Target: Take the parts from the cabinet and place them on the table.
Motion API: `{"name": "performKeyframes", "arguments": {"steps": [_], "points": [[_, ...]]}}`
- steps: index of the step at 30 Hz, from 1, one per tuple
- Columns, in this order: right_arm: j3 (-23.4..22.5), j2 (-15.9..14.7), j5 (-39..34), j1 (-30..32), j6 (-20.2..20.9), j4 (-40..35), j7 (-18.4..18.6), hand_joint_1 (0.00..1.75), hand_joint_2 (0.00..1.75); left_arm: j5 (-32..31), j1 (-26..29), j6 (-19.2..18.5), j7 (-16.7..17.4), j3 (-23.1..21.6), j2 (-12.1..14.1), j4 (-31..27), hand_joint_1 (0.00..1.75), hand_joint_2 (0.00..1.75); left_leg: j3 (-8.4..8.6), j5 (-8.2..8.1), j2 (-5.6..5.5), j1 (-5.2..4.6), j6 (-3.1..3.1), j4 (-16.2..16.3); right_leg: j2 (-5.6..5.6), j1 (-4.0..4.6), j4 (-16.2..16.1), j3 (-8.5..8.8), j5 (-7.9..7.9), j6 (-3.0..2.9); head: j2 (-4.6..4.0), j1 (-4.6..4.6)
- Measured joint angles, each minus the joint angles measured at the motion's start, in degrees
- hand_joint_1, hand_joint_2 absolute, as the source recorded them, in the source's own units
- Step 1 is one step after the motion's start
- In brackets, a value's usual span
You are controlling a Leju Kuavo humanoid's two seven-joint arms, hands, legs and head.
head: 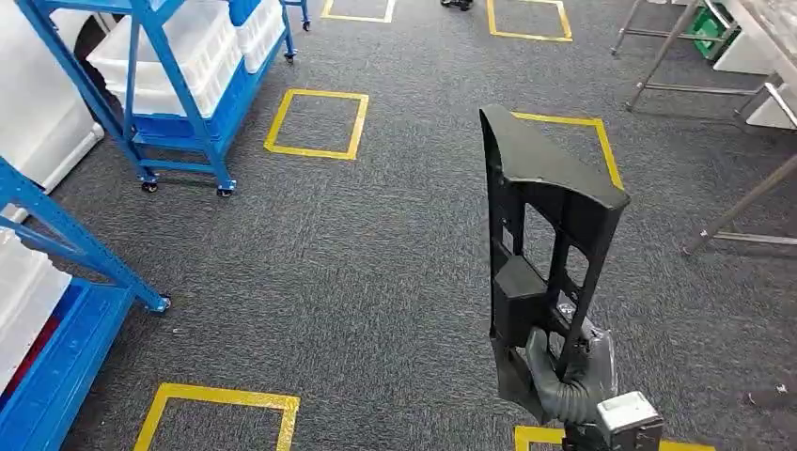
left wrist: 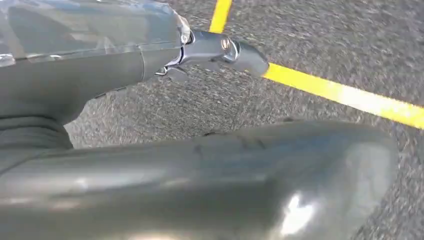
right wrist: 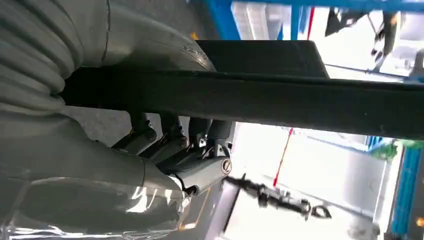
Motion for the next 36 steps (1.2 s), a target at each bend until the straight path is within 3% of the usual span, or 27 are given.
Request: {"name": "performKeyframes", "arguments": {"steps": [1,2,3,5,6,7,11,12,13,14,16,17,19,20,21,22,23,26,27,28,29,31,32,33,34,35,36], "points": [[0.5,-0.11,0.06,-0.31,-0.76,0.79,-0.26,1.75,1.75,-0.24,0.09,-0.02,-0.42,-0.02,0.07,0.0,0.0,0.0,-0.19,0.03,0.92,-0.26,0.07,0.02,-0.3,0.0,3.82,-1.5,-1.45,-0.09,0.0,0.0],[0.96,-0.13,0.06,-0.46,-1.44,1.35,-0.39,1.75,1.75,-0.26,0.09,-0.02,-0.72,-0.02,0.11,0.0,0.0,0.0,-0.27,0.05,1.63,-0.44,0.09,0.04,-0.36,0.01,5.14,-1.8,-1.54,-0.21,0.0,0.0],[1.42,-0.33,0.06,-0.66,-1.97,2.01,-0.44,1.75,1.75,-0.31,0.02,-0.04,-0.9,-0.04,0.2,0.0,0.0,0.0,-0.29,0.07,2.46,-0.62,0.12,0.04,-0.42,0.11,3.63,-0.56,-0.36,-0.48,0.0,0.0],[2.29,-0.48,0.06,-0.96,-2.56,2.93,-0.44,1.75,1.75,-0.31,-0.15,-0.15,-1.36,-0.09,0.26,0.0,0.0,0.0,-0.15,0.02,3.85,-0.88,0.14,0.04,-1.45,0.67,-5.66,5.26,3.77,-1.46,0.0,0.0],[2.6,-0.74,-0.02,-1.0,-2.93,3.19,-0.44,1.75,1.75,-0.31,-0.25,-0.17,-1.6,-0.11,0.26,0.0,0.0,0.0,0.02,-0.03,4.28,-0.93,0.11,0.04,-4.06,1.4,-10.54,8.29,5.17,-2.28,0.0,0.0],[3.06,-0.98,-0.35,-1.24,-3.58,3.47,-0.41,1.75,1.75,-0.31,-0.19,-0.17,-1.86,-0.13,0.26,0.0,0.0,0.0,-0.07,-0.19,4.92,-1.3,-0.14,0.16,-6.15,2.15,-12.83,9.29,4.14,-2.66,0.0,0.02],[4.02,-1.84,-1.93,-0.56,-5.57,4.17,-0.7,1.75,1.75,-0.22,-0.38,-0.11,-1.97,-0.13,0.5,0.0,0.0,0.0,0.41,-0.38,7.49,-1.36,-0.93,-0.03,-3.59,2.25,-13.44,8.7,4.81,-3.45,0.0,-0.02],[4.2,-1.95,-2.06,-0.35,-5.86,4.32,-0.72,1.75,1.75,-0.22,-0.46,0.05,-1.88,-0.11,0.68,0.0,0.0,0.0,0.05,-1.22,5.58,-1.18,-1.42,0.93,-3.06,1.5,-13.95,9.12,5.27,-3.72,0.0,-0.02],[4.56,-2.1,-2.16,-0.48,-6.29,4.41,-0.85,1.75,1.75,-0.22,-0.38,0.13,-1.88,-0.13,0.85,0.0,0.0,0.0,-0.86,-2.86,2.39,-1.03,-1.59,3.15,-2.42,1.33,-14.06,9.05,5.45,-4.1,0.0,-0.06],[4.81,-2.14,-2.36,-0.62,-6.38,4.52,-0.87,1.75,1.75,-0.22,-0.23,0.2,-1.79,-0.13,0.85,0.0,0.0,0.0,-2.78,-5.45,0.4,-0.84,-1.74,7.61,-1.68,1.28,-14.06,8.88,5.58,-4.31,0.0,-0.07],[5.22,-2.23,-2.43,-0.57,-6.44,4.85,-0.9,1.75,1.75,-0.22,0.0,0.29,-1.55,-0.13,0.98,0.0,0.0,0.0,-6.86,-9.19,-0.32,-0.46,-2.19,16.6,0.01,1.29,-14.0,8.7,5.66,-4.36,0.0,-0.07],[5.42,-2.34,-2.43,-0.48,-6.55,5.04,-0.9,1.75,1.75,-0.2,0.07,0.33,-1.42,-0.11,1.03,0.0,0.0,0.0,-7.89,-9.33,-0.32,-0.3,-2.37,18.67,0.8,1.29,-13.92,8.66,5.71,-4.32,0.0,-0.07],[5.68,-2.51,-2.47,-0.32,-7.14,5.26,-0.87,1.75,1.75,-0.15,0.04,0.37,-1.38,-0.11,1.22,0.0,0.0,0.0,-6.3,-5.69,-0.43,0.08,-2.66,14.78,2.66,1.14,-13.66,8.7,5.75,-4.12,0.0,-0.07],[5.81,-2.58,-2.47,-0.31,-7.34,5.29,-0.87,1.75,1.75,-0.13,-0.02,0.37,-1.38,-0.11,1.29,0.0,0.0,0.0,-4.08,-2.87,-0.83,0.27,-2.77,9.85,3.52,1.0,-13.4,8.71,5.69,-3.97,0.0,-0.07],[5.96,-2.64,-2.47,-0.33,-7.45,5.26,-0.87,1.75,1.75,-0.04,-0.04,0.44,-1.38,-0.11,1.46,0.0,0.0,0.0,-1.7,-0.3,-2.03,0.54,-2.84,4.66,4.26,0.9,-13.05,8.67,5.54,-3.72,0.0,-0.07],[6.07,-2.69,-2.45,-0.35,-7.52,5.24,-0.87,1.75,1.75,0.04,0.01,0.44,-1.4,-0.11,1.55,0.0,0.0,0.0,-0.33,-0.8,-5.03,0.78,-2.81,1.89,4.94,0.85,-12.76,8.41,5.46,-3.29,0.0,-0.07],[6.1,-2.73,-2.38,-0.49,-7.54,5.22,-0.81,1.75,1.75,0.13,0.01,0.46,-1.46,-0.11,1.62,0.0,0.0,0.0,-0.26,-0.66,-5.18,0.7,-2.62,0.67,5.56,1.01,-12.06,7.96,5.34,-2.9,0.0,-0.09],[6.29,-3.02,-1.66,-0.36,-7.45,5.07,-0.57,1.75,1.75,0.74,-0.23,0.5,-1.81,-0.04,1.95,0.0,0.0,0.0,-0.33,-0.38,-3.51,0.06,-1.48,1.06,7.39,0.49,-12.78,7.27,6.17,-1.45,0.0,-0.04],[6.31,-3.24,-1.57,-0.33,-7.23,5.0,-0.46,1.75,1.75,0.83,-0.3,0.48,-1.99,-0.04,2.03,0.0,0.0,0.0,-0.31,0.23,-2.61,0.57,-0.7,0.18,7.14,0.55,-12.41,7.11,5.99,-1.26,0.0,-0.04],[6.36,-3.43,-1.55,-0.27,-7.14,4.87,-0.35,1.75,1.75,0.87,-0.34,0.5,-2.29,0.0,2.16,0.0,0.0,0.0,-0.21,0.45,-1.96,0.49,-0.32,-0.11,3.57,0.71,-11.04,6.48,4.8,-1.3,0.0,0.0],[6.4,-3.45,-1.4,-0.55,-7.01,4.78,-0.26,1.75,1.75,0.92,-0.31,0.53,-2.53,0.04,2.25,0.0,0.0,0.0,-0.27,0.6,-1.29,0.4,-0.03,-0.18,1.15,0.8,-7.62,4.84,2.45,-1.11,0.0,0.04],[6.42,-3.54,-0.97,-0.82,-6.71,4.76,-0.13,1.75,1.75,1.03,-0.02,0.7,-2.82,0.22,2.38,0.0,0.0,0.0,-0.45,0.58,0.32,0.09,0.02,-0.16,-0.12,0.54,1.85,0.41,-1.91,-0.73,0.0,0.07],[6.42,-3.56,-0.9,-0.72,-6.64,4.76,-0.06,1.75,1.75,1.07,0.03,0.72,-2.88,0.31,2.38,0.0,0.0,0.0,-0.49,0.54,1.03,0.02,0.07,-0.15,-0.19,0.46,4.51,-0.86,-2.53,-0.64,0.0,0.04],[6.42,-3.58,-0.74,-0.64,-6.38,4.76,0.11,1.75,1.75,1.31,0.01,0.81,-3.06,0.37,2.4,0.0,0.0,0.0,-0.48,0.48,1.9,0.0,0.03,-0.14,-0.3,0.42,5.1,-1.12,-2.01,-0.57,0.0,0.04],[6.42,-3.61,-0.72,-0.64,-6.16,4.76,0.24,1.75,1.75,1.57,-0.08,0.85,-3.27,0.37,2.38,0.0,0.0,0.0,-0.4,0.39,2.69,-0.01,-0.01,-0.14,-0.48,0.44,2.29,0.27,0.02,-0.59,0.0,0.05],[6.42,-3.61,-0.72,-0.66,-6.09,4.76,0.26,1.75,1.75,1.66,-0.13,0.85,-3.32,0.39,2.38,0.0,0.0,0.0,-0.31,0.32,3.2,-0.01,-0.11,-0.14,-0.8,0.46,-1.0,2.1,1.81,-0.69,0.0,0.07],[6.42,-3.61,-0.68,-0.71,-5.85,4.76,0.26,1.75,1.75,1.84,-0.16,0.88,-3.3,0.42,2.32,0.0,0.0,0.0,-0.04,0.13,3.94,-0.03,-0.36,-0.14,-2.2,0.57,-8.35,6.21,4.89,-1.02,0.0,0.04]]}}
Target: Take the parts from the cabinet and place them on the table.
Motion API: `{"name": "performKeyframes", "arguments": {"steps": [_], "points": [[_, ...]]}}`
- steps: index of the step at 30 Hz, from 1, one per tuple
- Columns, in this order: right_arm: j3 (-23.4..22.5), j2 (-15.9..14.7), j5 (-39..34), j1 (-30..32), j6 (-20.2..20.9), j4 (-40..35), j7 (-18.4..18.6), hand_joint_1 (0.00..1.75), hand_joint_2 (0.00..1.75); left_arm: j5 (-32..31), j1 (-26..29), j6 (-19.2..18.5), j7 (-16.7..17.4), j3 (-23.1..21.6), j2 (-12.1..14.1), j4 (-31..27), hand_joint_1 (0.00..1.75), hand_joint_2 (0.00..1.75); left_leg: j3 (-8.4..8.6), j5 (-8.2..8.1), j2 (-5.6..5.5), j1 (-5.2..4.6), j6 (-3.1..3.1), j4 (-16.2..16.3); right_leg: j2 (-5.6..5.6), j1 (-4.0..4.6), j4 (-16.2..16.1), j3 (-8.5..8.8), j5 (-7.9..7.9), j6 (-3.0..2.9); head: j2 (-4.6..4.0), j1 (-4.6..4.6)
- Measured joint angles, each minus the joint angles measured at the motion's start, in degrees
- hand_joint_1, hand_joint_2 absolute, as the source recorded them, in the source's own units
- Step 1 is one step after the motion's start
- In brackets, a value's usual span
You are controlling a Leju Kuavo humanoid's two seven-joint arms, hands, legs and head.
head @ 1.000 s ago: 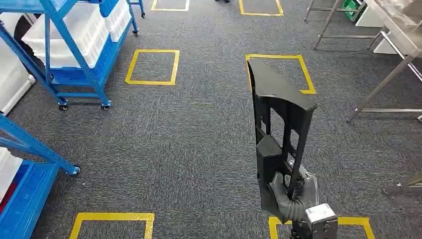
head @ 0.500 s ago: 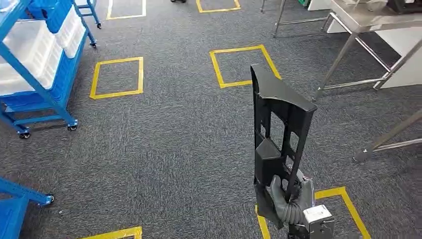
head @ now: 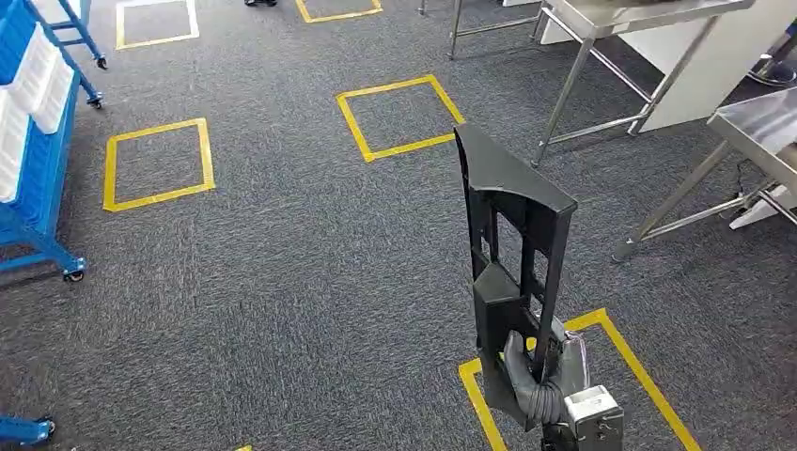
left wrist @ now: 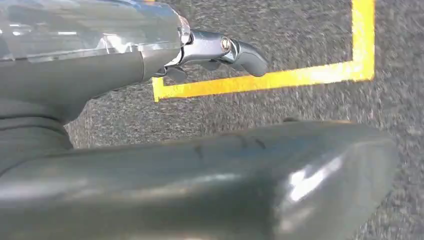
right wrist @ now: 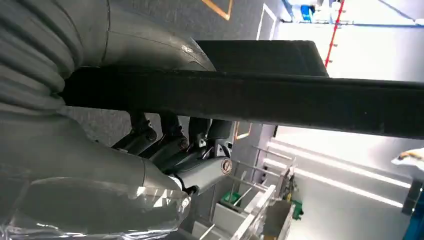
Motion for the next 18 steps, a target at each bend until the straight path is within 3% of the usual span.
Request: {"name": "performKeyframes", "arguments": {"steps": [1,2,5,6,7,8,9,11,12,13,14,15,16,17,18], "points": [[0.0,0.0,0.09,-0.09,0.13,-0.02,0.02,1.75,1.75,0.17,0.0,0.07,0.02,0.02,-0.04,0.0,0.0,0.0,0.29,-0.19,0.55,-0.04,-0.19,0.0,-2.83,0.36,-4.72,2.43,0.5,-0.31,0.0,0.0],[0.02,0.0,0.11,-0.18,0.37,0.0,0.07,1.75,1.75,0.26,0.02,0.22,0.13,0.04,-0.07,0.0,0.0,0.0,0.36,-0.36,1.06,-0.36,-0.48,-0.03,-4.12,0.93,-4.8,2.62,0.08,-0.67,0.0,0.02],[0.02,0.0,0.48,-0.18,0.96,-0.07,0.04,1.75,1.75,0.85,-0.15,0.77,0.98,0.28,-0.2,0.0,0.0,0.0,0.78,-0.46,2.85,-0.14,-1.37,-0.27,-1.79,1.31,-4.95,2.06,0.35,-1.21,0.0,0.02],[0.04,0.0,0.66,-0.16,1.11,-0.11,0.04,1.75,1.75,1.07,-0.32,0.96,1.2,0.39,-0.22,0.0,0.0,0.0,1.2,-0.64,3.6,-0.39,-1.79,-0.41,-0.91,1.08,-5.58,2.26,0.65,-1.66,0.0,0.0],[0.13,0.02,0.77,-0.01,1.25,-0.17,0.02,1.75,1.75,1.14,-0.31,1.07,1.36,0.5,-0.24,0.0,0.0,0.0,0.97,-1.45,0.94,0.0,-2.14,0.49,-0.4,0.51,-6.02,2.66,1.03,-1.97,0.0,0.0],[0.24,0.02,0.83,-0.25,1.31,-0.2,-0.02,1.75,1.75,1.27,-0.24,1.22,1.4,0.63,-0.24,0.0,0.0,0.0,-0.1,-3.23,-1.97,0.12,-2.11,2.91,0.26,0.3,-6.09,2.65,1.17,-2.35,0.0,-0.04],[0.42,0.07,0.9,-0.51,1.46,-0.15,0.0,1.75,1.75,1.49,-0.16,1.4,1.57,0.92,-0.24,0.0,0.0,0.0,-2.24,-5.81,-3.6,0.17,-2.13,7.6,1.03,0.33,-6.1,2.54,1.2,-2.56,0.0,-0.07],[0.68,0.07,0.92,-0.51,1.66,-0.15,0.0,1.75,1.75,1.64,0.04,1.53,1.84,1.4,-0.31,0.0,0.0,0.0,-6.68,-9.33,-4.2,0.18,-2.34,16.73,2.69,0.46,-6.04,2.45,1.23,-2.66,0.0,-0.07],[0.83,0.07,0.96,-0.49,1.75,-0.02,0.0,1.75,1.75,1.73,0.19,1.55,1.86,1.46,-0.33,0.0,0.0,0.0,-7.8,-9.13,-4.21,0.18,-2.4,18.57,3.63,0.47,-5.91,2.44,1.23,-2.66,0.0,-0.07],[0.98,0.07,0.96,-0.5,1.77,0.06,0.04,1.75,1.75,1.81,0.23,1.59,1.88,1.51,-0.33,0.0,0.0,0.0,-7.46,-7.47,-4.25,0.18,-2.37,17.28,4.56,0.46,-5.77,2.47,1.21,-2.63,0.0,-0.07],[1.07,0.09,1.07,-0.5,1.79,0.07,0.07,1.75,1.75,1.81,0.17,1.62,1.88,1.55,-0.31,0.0,0.0,0.0,-6.0,-4.7,-4.39,0.23,-2.31,13.44,5.52,0.42,-5.57,2.48,1.14,-2.53,0.0,-0.07],[1.22,0.11,1.11,-0.53,1.81,0.07,0.09,1.75,1.75,1.97,0.12,1.73,1.88,1.62,-0.31,0.0,0.0,0.0,-3.89,-1.76,-5.04,0.32,-2.23,8.43,6.33,0.37,-5.31,2.49,1.06,-2.4,0.0,-0.07],[1.36,0.15,1.18,-0.55,1.79,0.07,0.15,1.75,1.75,1.94,0.12,1.77,1.88,1.71,-0.31,0.0,0.0,0.0,-1.75,0.66,-6.74,0.45,-2.09,3.37,7.06,0.3,-4.99,2.44,0.91,-2.18,0.0,-0.07],[1.4,0.22,1.33,-0.57,1.79,0.04,0.28,1.75,1.75,1.94,0.15,1.88,1.92,1.81,-0.31,0.0,0.0,0.0,-1.05,-0.28,-10.28,0.66,-1.95,1.36,7.68,0.5,-4.58,2.05,0.74,-1.82,0.0,-0.07],[1.42,0.26,1.55,-0.61,1.77,0.0,0.57,1.75,1.75,1.83,0.12,2.03,1.9,1.81,-0.33,0.0,0.0,0.0,-1.09,-0.14,-9.84,0.68,-1.88,1.12,8.46,0.37,-4.34,1.58,0.81,-1.43,0.0,-0.04]]}}
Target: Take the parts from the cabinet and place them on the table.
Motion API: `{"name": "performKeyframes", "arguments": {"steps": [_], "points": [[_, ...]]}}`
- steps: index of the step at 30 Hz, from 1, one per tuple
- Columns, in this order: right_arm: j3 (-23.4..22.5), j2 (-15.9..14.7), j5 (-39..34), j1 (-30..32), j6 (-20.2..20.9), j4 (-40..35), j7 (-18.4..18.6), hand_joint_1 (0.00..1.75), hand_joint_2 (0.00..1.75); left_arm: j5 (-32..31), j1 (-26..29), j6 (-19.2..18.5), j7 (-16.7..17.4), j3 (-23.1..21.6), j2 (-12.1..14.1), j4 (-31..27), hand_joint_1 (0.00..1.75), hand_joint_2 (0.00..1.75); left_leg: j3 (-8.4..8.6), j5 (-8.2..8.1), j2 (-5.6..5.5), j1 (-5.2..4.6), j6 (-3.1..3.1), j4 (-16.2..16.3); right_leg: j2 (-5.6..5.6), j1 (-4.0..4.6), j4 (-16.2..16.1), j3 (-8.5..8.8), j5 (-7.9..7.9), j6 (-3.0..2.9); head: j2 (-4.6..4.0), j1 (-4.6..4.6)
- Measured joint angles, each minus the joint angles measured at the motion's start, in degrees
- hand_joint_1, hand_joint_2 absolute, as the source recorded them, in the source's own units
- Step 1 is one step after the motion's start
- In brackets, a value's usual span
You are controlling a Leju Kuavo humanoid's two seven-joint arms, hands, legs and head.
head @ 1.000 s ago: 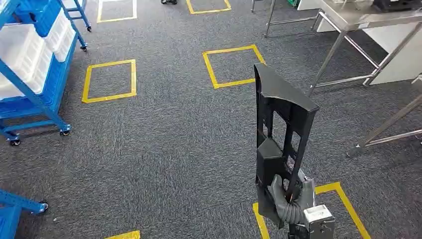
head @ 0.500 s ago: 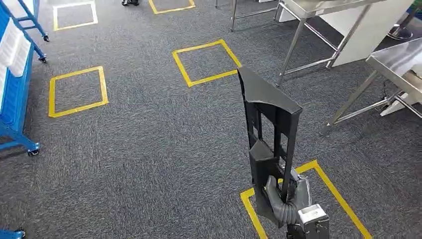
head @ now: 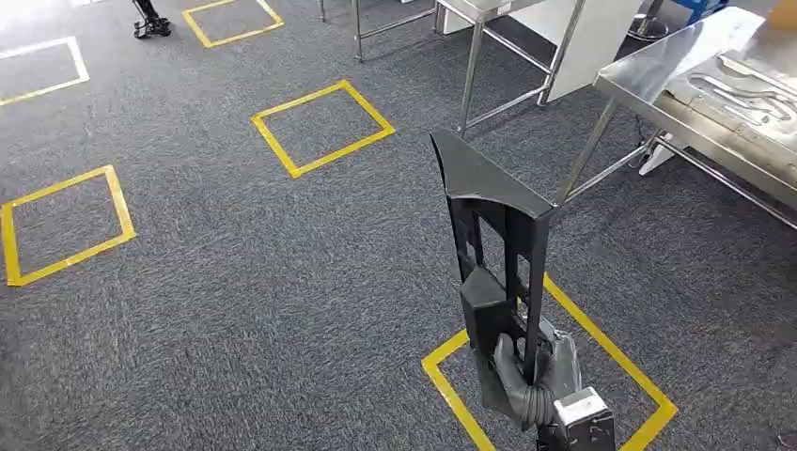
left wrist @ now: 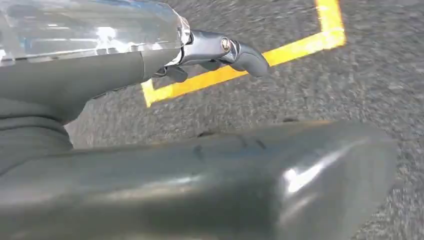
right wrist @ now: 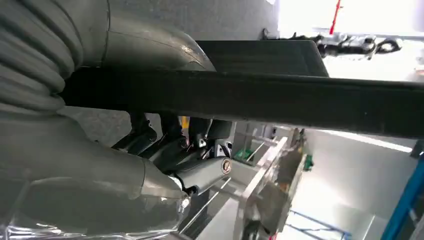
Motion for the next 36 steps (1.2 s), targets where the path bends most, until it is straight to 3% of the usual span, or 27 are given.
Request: {"name": "performKeyframes", "arguments": {"steps": [3,4,5,6,8,9,10,12,13,14,15,18,19,20,21,22,23,24,25,26,28,29,30,33,34,35,36], "points": [[0.0,0.15,0.48,0.68,-0.07,-0.35,0.13,1.75,1.75,-0.26,-0.12,0.68,0.17,0.0,-0.09,0.0,0.0,0.0,0.17,0.38,1.94,-0.27,1.04,-0.36,1.92,-0.28,-0.48,-0.59,0.65,1.37,0.0,0.0],[-0.02,0.15,0.57,1.01,-0.09,-0.5,0.2,1.75,1.75,-0.26,-0.15,0.74,0.2,0.02,-0.28,-0.02,0.0,0.0,0.28,0.85,2.97,0.11,1.55,-0.97,0.7,-0.43,0.0,-0.64,0.32,1.42,0.0,0.0],[-0.04,0.15,0.59,1.08,-0.13,-0.77,0.2,1.75,1.75,-0.31,-0.2,0.92,0.09,0.02,-0.31,-0.02,0.0,0.0,0.34,0.97,3.59,0.04,1.93,-1.23,-3.2,0.06,1.92,-1.54,-1.33,1.63,0.0,0.13],[-0.02,0.15,0.63,0.97,-0.13,-0.85,0.31,1.75,1.75,-0.31,-0.06,0.96,0.09,0.02,-0.28,-0.02,0.0,0.0,0.3,0.97,4.45,-0.09,2.02,-1.24,-5.1,0.01,5.43,-3.29,-3.57,1.91,0.0,0.11],[-0.09,0.15,1.05,1.01,-0.17,-0.94,0.72,1.75,1.75,-0.31,0.22,0.96,0.09,0.04,-0.28,-0.02,0.0,0.0,0.28,0.85,6.25,-0.3,2.09,-1.23,-6.37,-0.26,14.4,-7.56,-7.6,2.33,0.0,0.13],[-0.15,0.15,1.47,1.04,-0.24,-0.94,0.92,1.75,1.75,-0.31,0.23,0.96,0.09,0.04,-0.28,-0.02,0.0,0.0,0.26,0.77,6.85,-0.34,2.11,-1.21,-6.44,-0.33,16.46,-8.6,-8.1,2.44,0.0,0.11],[-0.33,0.13,2.58,1.03,-0.64,-0.96,1.42,1.75,1.75,-0.28,0.17,0.94,0.09,0.07,-0.28,-0.02,0.0,0.0,0.33,0.65,7.96,-0.36,2.07,-1.21,-6.58,-0.51,16.86,-8.87,-7.24,2.63,0.0,0.11],[-1.18,0.06,4.44,0.77,-1.14,-1.16,2.67,1.75,1.75,-0.33,0.08,0.65,0.07,0.07,-0.28,-0.02,0.0,0.0,0.74,0.31,9.39,-0.36,1.86,-1.21,-7.36,-0.55,8.69,-4.4,-2.44,2.54,0.0,0.13],[-1.81,-0.2,5.67,0.38,-1.2,-1.48,3.39,1.75,1.75,-0.39,0.03,0.48,0.07,0.07,-0.31,-0.02,0.0,0.0,1.07,0.11,10.07,-0.36,1.65,-1.21,-8.84,-0.46,2.8,-1.08,-0.07,2.29,0.0,0.11],[-2.34,-0.48,6.57,-0.27,-1.29,-1.73,4.21,1.75,1.75,-0.41,0.03,0.33,0.09,0.06,-0.31,-0.02,0.0,0.0,1.33,-0.09,10.6,-0.54,1.35,-1.21,-11.52,-0.05,-0.91,0.67,-0.33,1.82,0.0,0.11],[-2.88,-0.66,7.53,-1.03,-1.27,-1.86,5.02,1.75,1.75,-0.44,-0.01,0.15,0.07,0.07,-0.33,-0.02,0.0,0.0,1.44,-0.31,11.13,-0.81,0.99,-1.17,-11.12,0.32,-0.89,0.69,-0.03,1.36,0.0,0.13],[-5.16,-1.99,10.58,-3.75,-0.72,-2.4,7.94,1.75,1.75,-0.83,-0.37,-0.68,0.15,0.04,-0.28,-0.02,0.0,0.0,2.0,-0.48,12.88,-0.71,0.24,-1.46,-8.92,0.53,-0.76,0.19,-0.04,0.71,0.0,0.11],[-6.19,-2.56,12.18,-4.85,-0.68,-2.49,9.12,1.75,1.75,-0.85,-0.5,-0.92,0.15,0.07,-0.26,-0.02,0.0,0.0,1.85,-0.96,12.97,-0.85,-0.2,-1.26,-8.09,-0.25,-1.51,0.73,0.44,0.13,0.0,0.09],[-7.23,-2.82,13.56,-5.98,-0.63,-2.58,10.04,1.75,1.75,-0.9,-0.56,-1.16,0.13,0.07,-0.13,-0.02,0.0,0.0,1.6,-2.04,9.55,-0.55,-0.35,0.27,-7.65,-0.25,-1.72,0.85,0.55,-0.1,0.0,0.07],[-8.19,-3.41,14.7,-7.46,-0.44,-2.54,11.03,1.75,1.75,-0.9,-0.54,-1.33,0.18,0.07,-0.13,-0.02,0.0,0.0,0.02,-4.13,7.31,-0.45,-0.24,3.74,-7.21,-0.36,-1.68,0.72,0.64,-0.42,0.0,0.07],[-9.1,-3.94,16.29,-9.11,-0.07,-2.38,12.19,1.75,1.75,-0.92,-0.44,-1.62,0.24,0.07,-0.13,-0.02,0.0,0.0,-2.58,-6.69,6.12,-0.43,-0.29,9.06,-6.43,-0.38,-1.66,0.61,0.71,-0.56,0.0,0.07],[-9.79,-4.35,17.61,-10.6,0.3,-2.19,13.17,1.75,1.75,-0.9,-0.33,-1.68,0.44,0.07,-0.13,-0.02,0.0,0.0,-4.86,-8.41,5.72,-0.44,-0.36,13.58,-5.72,-0.34,-1.63,0.52,0.71,-0.6,0.0,0.07],[-10.53,-4.89,19.09,-12.4,1.28,-1.69,14.13,1.75,1.75,-0.79,-0.21,-1.71,0.5,0.07,-0.15,-0.02,0.0,0.0,-6.88,-9.15,5.62,-0.44,-0.43,17.28,-4.82,-0.32,-1.54,0.47,0.73,-0.62,0.0,0.07],[-10.89,-5.36,20.44,-14.83,2.72,-0.81,15.0,1.75,1.75,-0.3,-0.19,-1.42,0.37,0.11,-0.26,-0.02,0.0,0.0,-7.59,-8.2,5.59,-0.42,-0.45,17.94,-3.88,-0.32,-1.46,0.47,0.74,-0.61,0.0,0.07],[-10.93,-5.71,21.95,-18.31,4.51,0.82,16.02,1.75,1.75,0.33,-0.39,-0.56,0.11,0.33,-0.75,-0.02,0.0,0.0,-6.86,-5.65,5.54,-0.41,-0.39,15.38,-2.7,-0.38,-1.27,0.46,0.76,-0.56,0.0,0.07],[-10.38,-6.18,24.98,-25.1,5.53,4.6,18.53,1.75,1.75,0.55,-1.38,1.07,-0.02,0.87,-1.38,-0.02,0.0,0.0,-3.27,0.31,4.38,-0.3,-0.17,5.85,-0.87,-0.58,-0.68,0.37,0.63,-0.21,0.0,0.07],[-10.18,-6.43,25.88,-27.85,5.49,6.08,19.54,1.75,1.75,0.57,-1.67,1.38,-0.02,0.98,-1.64,-0.02,0.0,0.0,-2.01,1.71,1.52,-0.01,-0.06,1.65,-0.35,-0.69,-0.31,0.07,0.47,0.16,0.0,0.07],[-9.99,-6.8,26.62,-30.5,5.4,7.33,20.33,1.75,1.75,0.57,-2.19,1.46,-0.02,1.01,-1.97,0.0,0.0,0.0,-1.54,1.0,-0.07,0.13,-0.01,0.56,0.23,-0.33,0.39,-0.6,0.39,0.74,0.0,0.07],[-9.31,-8.05,28.61,-34.77,6.52,9.95,22.19,1.75,1.75,0.83,-2.47,1.42,0.02,1.09,-2.54,0.0,0.0,0.0,-2.01,1.44,1.41,-0.44,0.87,0.87,1.83,-1.05,-0.26,-1.26,1.15,2.07,0.0,0.09],[-9.09,-8.59,29.11,-36.1,6.95,10.85,22.71,1.75,1.75,0.96,-2.44,1.33,0.07,1.11,-2.99,0.02,0.0,0.0,-1.96,1.85,2.25,0.01,1.46,0.29,2.07,-0.95,-0.21,-1.56,1.14,2.39,0.0,0.07],[-8.87,-9.18,29.59,-37.43,7.49,11.88,23.12,1.75,1.75,1.09,-2.53,1.33,0.02,1.14,-3.08,0.04,0.0,0.0,-1.89,2.06,2.89,0.01,1.83,-0.01,-1.72,-0.7,0.73,-1.83,0.53,2.46,0.0,0.13],[-8.55,-9.64,29.81,-39.45,8.04,13.15,23.54,1.75,1.75,1.25,-2.49,1.33,0.02,1.2,-3.21,0.04,0.0,0.0,-1.95,2.09,3.65,-0.07,2.21,-0.17,-4.78,-0.48,3.69,-3.36,-1.33,2.61,0.0,0.15]]}}
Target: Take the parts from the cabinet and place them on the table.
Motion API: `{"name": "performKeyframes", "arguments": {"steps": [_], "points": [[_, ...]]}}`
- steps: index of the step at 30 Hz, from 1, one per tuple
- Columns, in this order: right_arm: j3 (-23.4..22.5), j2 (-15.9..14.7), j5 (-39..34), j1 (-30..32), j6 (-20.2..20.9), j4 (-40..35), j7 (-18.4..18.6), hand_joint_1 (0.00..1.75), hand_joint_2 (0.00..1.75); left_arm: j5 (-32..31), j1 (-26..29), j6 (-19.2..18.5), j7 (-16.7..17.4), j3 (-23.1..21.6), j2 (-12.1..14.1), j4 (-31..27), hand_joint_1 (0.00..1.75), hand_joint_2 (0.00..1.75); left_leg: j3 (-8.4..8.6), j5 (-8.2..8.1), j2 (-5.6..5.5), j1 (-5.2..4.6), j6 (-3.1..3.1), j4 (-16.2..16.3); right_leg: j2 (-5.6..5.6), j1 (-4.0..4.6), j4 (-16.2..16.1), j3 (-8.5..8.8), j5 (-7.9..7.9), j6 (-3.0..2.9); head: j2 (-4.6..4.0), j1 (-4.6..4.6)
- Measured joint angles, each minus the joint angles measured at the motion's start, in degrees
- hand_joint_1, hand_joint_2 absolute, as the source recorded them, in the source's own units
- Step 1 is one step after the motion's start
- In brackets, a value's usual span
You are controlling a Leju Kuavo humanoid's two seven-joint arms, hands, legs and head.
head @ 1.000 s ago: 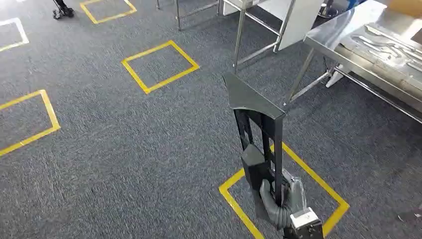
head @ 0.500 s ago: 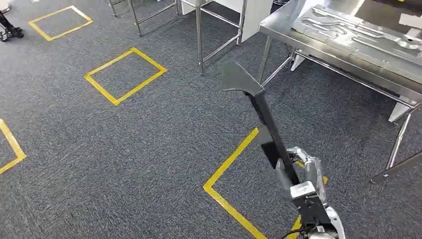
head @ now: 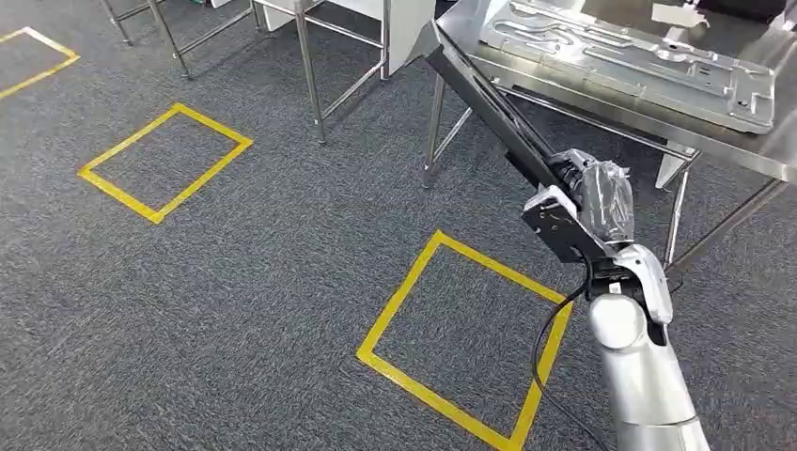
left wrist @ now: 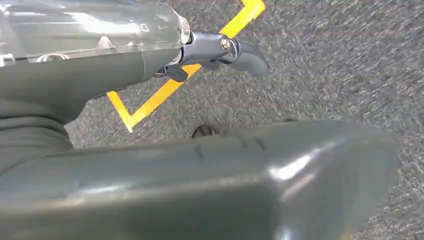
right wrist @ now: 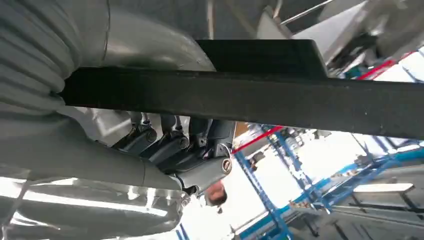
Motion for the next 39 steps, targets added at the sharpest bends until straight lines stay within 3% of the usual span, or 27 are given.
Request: {"name": "performKeyframes", "arguments": {"steps": [2,3,4,5,7,8,9,13,14,15,16,18,19,21,23,24,25,28,29,30,31,33,34,35,36,38,39], "points": [[0.86,-0.2,0.18,-2.88,0.79,2.0,0.2,1.75,1.75,0.26,0.19,-0.02,-0.02,0.28,-0.02,0.0,0.0,0.0,-0.08,-0.08,1.72,-0.2,0.16,0.02,-1.59,-0.1,8.8,-4.43,-3.94,0.33,0.0,-0.02],[1.31,-0.35,0.18,-3.83,1.16,2.95,0.22,1.75,1.75,0.33,0.21,-0.02,-0.04,0.35,-0.02,0.0,0.0,0.0,-0.05,-0.18,2.59,-0.22,0.29,0.03,-1.75,-0.12,12.69,-6.45,-5.04,0.44,0.0,0.0],[1.73,-0.61,0.11,-4.55,1.58,4.08,0.35,1.75,1.75,0.55,0.18,-0.02,-0.04,0.42,-0.02,0.0,0.0,0.0,0.0,-0.28,3.38,-0.23,0.29,0.04,-1.81,-0.17,14.16,-7.36,-4.79,0.5,0.0,0.0],[2.1,-0.85,-0.13,-5.21,1.97,5.14,0.54,1.75,1.75,0.89,0.16,-0.04,-0.17,0.59,-0.02,0.0,0.0,0.0,0.15,-0.41,4.09,-0.23,0.25,0.04,-1.94,-0.2,12.53,-6.72,-3.07,0.49,0.0,0.0],[2.76,-1.27,-0.61,-6.49,2.58,6.48,0.66,1.75,1.75,1.23,0.12,-0.42,-0.39,1.09,-0.13,0.0,0.0,0.0,0.68,-0.78,5.37,-0.3,0.06,0.04,-3.13,-0.02,3.04,-1.94,2.23,0.01,0.0,0.0],[3.09,-1.42,-0.79,-7.22,2.78,6.96,0.68,1.75,1.75,1.47,0.11,-0.63,-0.5,1.25,-0.17,0.0,0.0,0.0,0.99,-1.02,5.92,-0.45,-0.13,-0.01,-5.62,0.31,-2.42,0.92,4.34,-0.53,0.0,0.0],[3.5,-1.42,-0.87,-8.21,3.0,7.6,0.68,1.75,1.75,1.6,0.12,-0.81,-0.59,1.33,-0.22,0.02,0.0,0.0,1.01,-1.25,6.56,-0.89,-0.48,0.06,-7.23,1.21,-4.0,1.53,3.18,-0.79,0.0,0.0],[5.14,-1.94,-1.51,-9.58,3.96,9.93,0.83,1.75,1.75,2.21,-0.13,-0.98,-0.72,1.77,-0.26,0.0,0.0,0.0,1.79,-1.77,9.13,-1.17,-1.62,-0.34,-4.23,1.17,-4.53,1.22,3.57,-1.93,0.0,-0.05],[5.62,-2.01,-1.77,-9.74,4.46,10.48,0.98,1.75,1.75,2.45,-0.19,-0.98,-0.72,1.86,-0.22,0.0,0.0,0.0,1.69,-2.4,7.99,-0.88,-2.01,0.25,-3.65,0.44,-4.94,1.77,3.83,-2.32,0.0,-0.05],[6.02,-2.01,-1.92,-10.38,4.62,10.81,0.96,1.75,1.75,2.67,-0.18,-1.0,-0.76,2.01,-0.22,0.0,0.0,0.0,1.1,-3.36,5.58,-0.87,-2.18,1.79,-3.11,0.28,-5.06,1.78,3.83,-2.54,0.0,-0.07],[6.78,-2.03,-2.14,-11.28,5.05,11.87,1.0,1.75,1.75,2.9,-0.16,-1.05,-0.77,2.34,-0.24,0.0,0.0,0.0,-1.05,-5.78,3.24,-0.68,-2.26,6.27,-2.42,0.28,-5.03,1.73,3.85,-2.92,0.0,-0.09],[8.08,-1.86,-2.77,-12.04,5.6,13.31,0.94,1.75,1.75,3.56,0.1,-1.2,-0.9,2.9,-0.24,0.0,0.0,0.0,-6.0,-9.48,2.0,-0.57,-2.47,15.83,-0.84,0.36,-5.01,1.75,3.76,-3.14,0.0,-0.09],[8.73,-1.81,-2.95,-12.37,5.64,14.13,0.94,1.75,1.75,3.87,0.21,-1.31,-0.92,3.08,-0.22,0.0,0.0,0.0,-7.65,-9.68,1.96,-0.56,-2.51,18.41,0.13,0.39,-4.95,1.76,3.76,-3.14,0.0,-0.09],[9.73,-1.7,-3.36,-12.98,5.62,15.68,1.03,1.75,1.75,4.07,0.25,-1.73,-0.92,3.41,-0.2,0.0,0.0,0.0,-6.98,-5.85,1.87,-0.54,-2.39,14.87,1.96,0.38,-4.72,1.79,3.69,-3.04,0.0,-0.09],[10.1,-1.66,-3.71,-13.52,5.49,16.42,1.2,1.75,1.75,3.96,0.15,-2.01,-0.92,3.69,-0.07,0.0,0.0,0.0,-3.19,-0.19,0.82,-0.4,-2.08,5.17,3.6,0.35,-4.3,1.81,3.43,-2.65,0.0,-0.09],[10.14,-1.66,-3.84,-13.86,5.36,16.73,1.36,1.75,1.75,3.85,0.2,-2.05,-0.9,3.78,0.02,0.0,0.0,0.0,-1.91,0.26,-2.55,-0.27,-1.78,1.93,4.15,0.44,-3.9,1.48,3.17,-2.22,0.0,-0.07],[10.17,-1.9,-4.02,-14.34,5.27,17.06,1.68,1.75,1.75,3.76,0.21,-2.36,-0.85,3.82,0.04,0.0,0.0,0.0,-1.46,-0.05,-2.31,0.07,-1.59,1.16,4.88,0.45,-3.46,0.98,3.11,-1.98,0.0,-0.04],[10.23,-3.04,-5.29,-14.33,5.25,17.65,1.88,1.75,1.75,3.19,0.49,-3.04,-0.52,3.89,0.09,0.0,0.0,0.0,-1.31,0.02,-0.68,-0.59,-0.65,1.07,6.44,-0.03,-3.98,0.79,3.46,-0.74,0.0,-0.07],[10.23,-3.67,-5.74,-14.23,5.23,17.78,2.08,1.75,1.75,3.1,0.55,-3.15,-0.44,3.91,0.11,0.02,0.0,0.0,-1.12,0.39,0.09,-0.13,-0.06,0.47,5.42,-0.02,-3.72,0.66,3.16,-0.52,0.0,-0.07],[10.19,-4.17,-6.05,-14.43,5.19,17.91,2.25,1.75,1.75,3.02,0.55,-3.23,-0.39,3.91,0.18,0.02,0.0,0.0,-0.97,0.41,0.62,-0.17,0.16,0.29,1.84,0.41,-2.42,0.16,2.29,-0.24,0.0,0.04],[10.14,-4.37,-6.36,-14.75,5.05,18.08,2.38,1.75,1.75,2.95,0.69,-3.34,-0.35,3.91,0.24,0.02,0.0,0.0,-0.98,0.34,0.8,-0.25,0.4,0.23,-0.32,0.38,0.95,-1.57,0.28,0.01,0.0,0.06],[9.99,-4.37,-7.5,-14.79,4.18,18.37,3.15,1.75,1.75,2.67,1.22,-3.65,-0.13,3.91,0.39,0.02,0.0,0.0,-0.94,0.12,2.01,-0.39,0.64,0.23,-1.64,0.06,10.1,-6.2,-3.66,0.46,0.0,0.09],[9.86,-4.39,-8.08,-14.61,3.77,18.54,3.45,1.75,1.75,2.62,1.39,-3.78,-0.02,3.91,0.5,0.02,0.0,0.0,-0.93,0.03,2.48,-0.39,0.67,0.26,-1.77,-0.11,13.11,-7.82,-4.34,0.59,0.0,0.06],[9.49,-4.48,-8.66,-14.25,2.93,18.68,3.61,1.75,1.75,2.49,1.52,-3.93,0.02,3.91,0.55,0.02,0.0,0.0,-0.82,-0.05,2.8,-0.39,0.65,0.26,-1.83,-0.22,13.35,-8.12,-3.57,0.66,0.0,0.06],[9.05,-4.63,-9.33,-13.93,1.88,18.7,3.61,1.75,1.75,2.38,1.6,-4.02,0.09,3.91,0.57,0.02,0.0,0.0,-0.68,-0.24,3.02,-0.39,0.59,0.26,-1.91,-0.27,10.96,-7.07,-1.65,0.65,0.0,0.06],[7.83,-5.03,-11.18,-13.69,-0.45,18.55,3.32,1.75,1.75,1.9,1.78,-4.11,0.39,3.91,0.61,0.02,0.0,0.0,0.02,-0.66,3.28,-0.43,0.34,0.26,-2.4,-0.17,0.53,-1.48,3.66,0.15,0.0,0.06],[7.17,-5.22,-12.09,-13.68,-1.47,18.32,3.08,1.75,1.75,1.79,1.84,-4.11,0.57,3.91,0.63,0.02,0.0,0.0,0.22,-0.9,3.4,-0.45,0.16,0.21,-3.43,0.16,-3.67,0.51,4.23,-0.33,0.0,0.06]]}}
